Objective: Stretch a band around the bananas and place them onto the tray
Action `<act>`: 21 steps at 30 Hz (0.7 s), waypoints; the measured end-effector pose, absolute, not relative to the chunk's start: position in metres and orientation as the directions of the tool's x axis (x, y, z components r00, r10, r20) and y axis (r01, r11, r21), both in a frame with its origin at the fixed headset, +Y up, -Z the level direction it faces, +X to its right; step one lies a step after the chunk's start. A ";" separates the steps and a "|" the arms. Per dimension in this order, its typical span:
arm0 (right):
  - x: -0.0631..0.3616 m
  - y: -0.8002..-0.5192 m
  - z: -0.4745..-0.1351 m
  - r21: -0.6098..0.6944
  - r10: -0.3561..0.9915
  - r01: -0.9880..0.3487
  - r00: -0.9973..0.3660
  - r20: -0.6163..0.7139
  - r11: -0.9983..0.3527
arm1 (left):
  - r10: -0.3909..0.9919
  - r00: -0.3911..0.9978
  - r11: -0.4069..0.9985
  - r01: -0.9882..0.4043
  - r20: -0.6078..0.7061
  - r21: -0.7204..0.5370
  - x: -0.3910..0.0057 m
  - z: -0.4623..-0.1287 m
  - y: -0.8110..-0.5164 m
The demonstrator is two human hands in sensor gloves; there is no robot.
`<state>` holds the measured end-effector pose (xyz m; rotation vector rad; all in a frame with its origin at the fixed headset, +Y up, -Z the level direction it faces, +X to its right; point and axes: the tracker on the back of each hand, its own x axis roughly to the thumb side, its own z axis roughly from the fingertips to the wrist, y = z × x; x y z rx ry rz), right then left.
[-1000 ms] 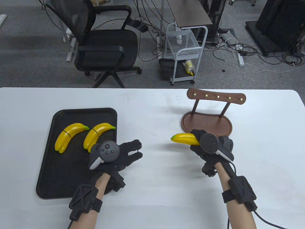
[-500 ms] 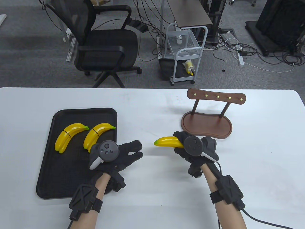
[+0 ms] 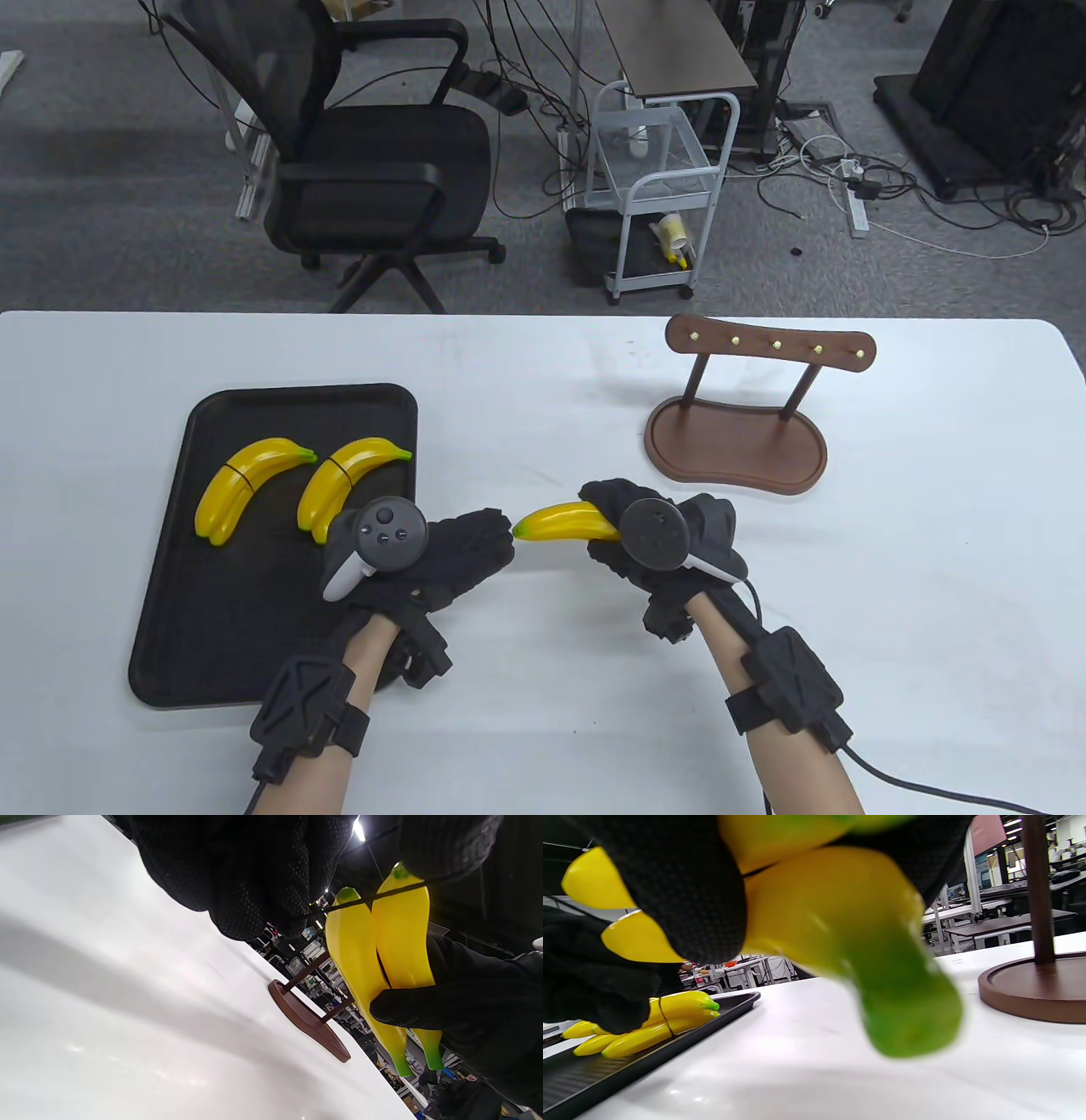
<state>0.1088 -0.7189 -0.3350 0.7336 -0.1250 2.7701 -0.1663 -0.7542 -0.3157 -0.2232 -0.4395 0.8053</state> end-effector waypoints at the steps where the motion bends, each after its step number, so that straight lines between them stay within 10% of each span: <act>1: 0.106 -0.719 -0.334 -0.012 0.235 -0.279 -0.830 0.505 -0.960 | 0.739 0.605 0.673 -0.645 0.296 -0.363 -0.166 -0.316 -0.754; 21: 0.079 -0.720 -0.320 -0.031 0.182 -0.247 -0.788 0.589 -0.968 | 0.791 0.556 0.603 -0.632 0.256 -0.487 -0.158 -0.316 -0.755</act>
